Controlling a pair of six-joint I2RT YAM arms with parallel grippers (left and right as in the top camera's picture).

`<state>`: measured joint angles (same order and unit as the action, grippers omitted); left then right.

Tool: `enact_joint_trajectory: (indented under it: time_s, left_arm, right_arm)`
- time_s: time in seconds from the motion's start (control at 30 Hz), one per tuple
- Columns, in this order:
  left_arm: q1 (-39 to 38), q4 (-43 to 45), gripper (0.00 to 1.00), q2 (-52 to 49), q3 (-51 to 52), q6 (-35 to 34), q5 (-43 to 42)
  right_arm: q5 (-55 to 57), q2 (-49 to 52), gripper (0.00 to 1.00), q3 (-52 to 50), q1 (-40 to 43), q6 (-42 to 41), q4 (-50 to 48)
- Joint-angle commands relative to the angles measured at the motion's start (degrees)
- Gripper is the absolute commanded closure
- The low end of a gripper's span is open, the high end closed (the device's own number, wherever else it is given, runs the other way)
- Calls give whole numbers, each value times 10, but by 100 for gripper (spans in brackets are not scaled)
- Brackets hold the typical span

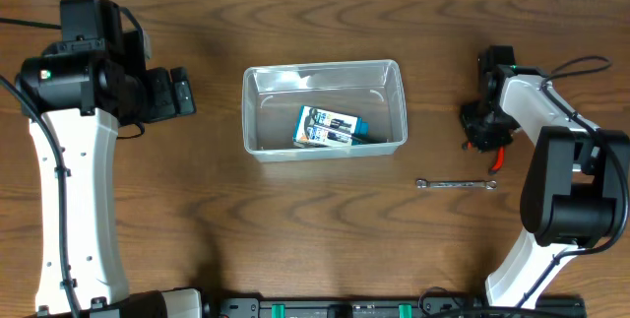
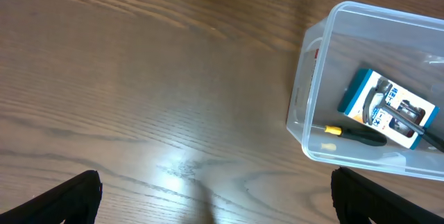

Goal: Pack container
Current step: 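Carry the pliers left into the container and release them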

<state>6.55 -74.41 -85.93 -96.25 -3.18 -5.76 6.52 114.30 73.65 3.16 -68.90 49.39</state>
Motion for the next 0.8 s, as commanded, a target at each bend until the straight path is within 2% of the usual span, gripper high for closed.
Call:
enact_joint_trajectory:
  time_s: [0.0, 0.2, 0.33, 0.4, 0.53, 0.67, 0.77]
  left_arm:
    - [0, -2, 2, -2, 0, -3, 5]
    - [0, -1, 2, -2, 0, -3, 5]
    - [0, -1, 2, -2, 0, -3, 5]
    - [0, -1, 2, -2, 0, -3, 5]
    - [0, -1, 2, -2, 0, -3, 5]
    - [0, -2, 2, -2, 0, -3, 5]
    - [0, -1, 2, -2, 0, -3, 5]
  right_arm:
    - [23, 32, 99, -1, 3, 132, 4]
    - [57, -6, 99, 109, -32, 351, 29]
    - [46, -37, 99, 201, -85, 549, 32]
    - [7, -49, 99, 249, -122, 677, 40]
    - [-38, -57, 99, 317, -202, 880, 76]
    - [-38, -55, 99, 325, -279, 1014, 85]
    - [-49, -50, 99, 315, -313, 1050, 87]
